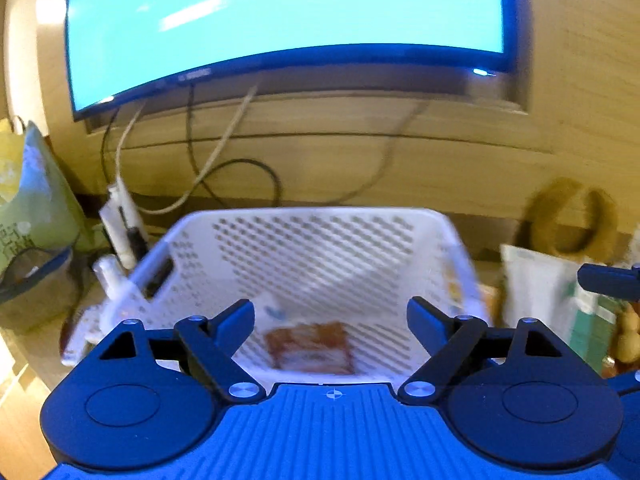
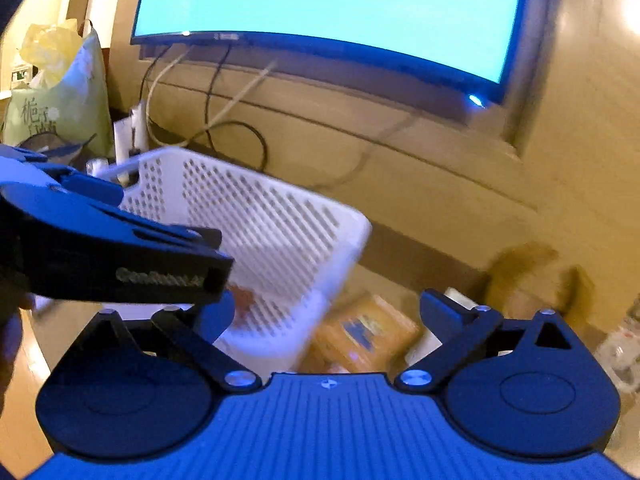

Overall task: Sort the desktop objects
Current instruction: 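Move both open tools back toward the pile of boxes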

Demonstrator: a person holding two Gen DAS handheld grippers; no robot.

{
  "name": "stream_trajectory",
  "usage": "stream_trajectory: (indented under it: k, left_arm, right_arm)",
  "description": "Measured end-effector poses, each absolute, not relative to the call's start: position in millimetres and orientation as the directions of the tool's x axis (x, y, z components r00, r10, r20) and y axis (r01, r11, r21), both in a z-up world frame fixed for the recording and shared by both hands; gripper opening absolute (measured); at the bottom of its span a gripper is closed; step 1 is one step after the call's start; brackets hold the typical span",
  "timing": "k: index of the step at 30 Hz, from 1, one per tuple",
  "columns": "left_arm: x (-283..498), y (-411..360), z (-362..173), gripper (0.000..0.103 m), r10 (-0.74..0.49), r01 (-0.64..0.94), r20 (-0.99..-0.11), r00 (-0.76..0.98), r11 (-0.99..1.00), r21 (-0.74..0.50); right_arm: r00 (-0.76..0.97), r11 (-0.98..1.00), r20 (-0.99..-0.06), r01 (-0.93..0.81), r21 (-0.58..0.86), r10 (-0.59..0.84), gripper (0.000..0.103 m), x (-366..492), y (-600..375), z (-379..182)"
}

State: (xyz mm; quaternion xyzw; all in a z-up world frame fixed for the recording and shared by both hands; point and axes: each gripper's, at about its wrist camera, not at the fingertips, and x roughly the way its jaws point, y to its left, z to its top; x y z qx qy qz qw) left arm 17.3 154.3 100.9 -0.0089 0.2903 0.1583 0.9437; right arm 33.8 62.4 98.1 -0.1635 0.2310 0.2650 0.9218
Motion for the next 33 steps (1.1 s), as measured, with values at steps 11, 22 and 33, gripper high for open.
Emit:
stream_trajectory:
  k: [11, 22, 33]
  left_arm:
    - [42, 18, 72, 0.092, 0.1, -0.053, -0.562, 0.821, 0.994, 0.099]
    - [119, -41, 10, 0.084, -0.008, 0.157, -0.616, 0.788, 0.97, 0.188]
    - [143, -26, -11, 0.088, 0.049, 0.174, -0.622, 0.782, 0.941, 0.292]
  right_arm:
    - [0.767, 0.886, -0.578, -0.437, -0.157, 0.276, 0.1, 55, -67, 52]
    - [0.773, 0.966, -0.617, -0.247, -0.079, 0.147, 0.099, 80, -149, 25]
    - [0.762, 0.976, -0.633, -0.211, -0.047, 0.134, 0.099, 96, -147, 18]
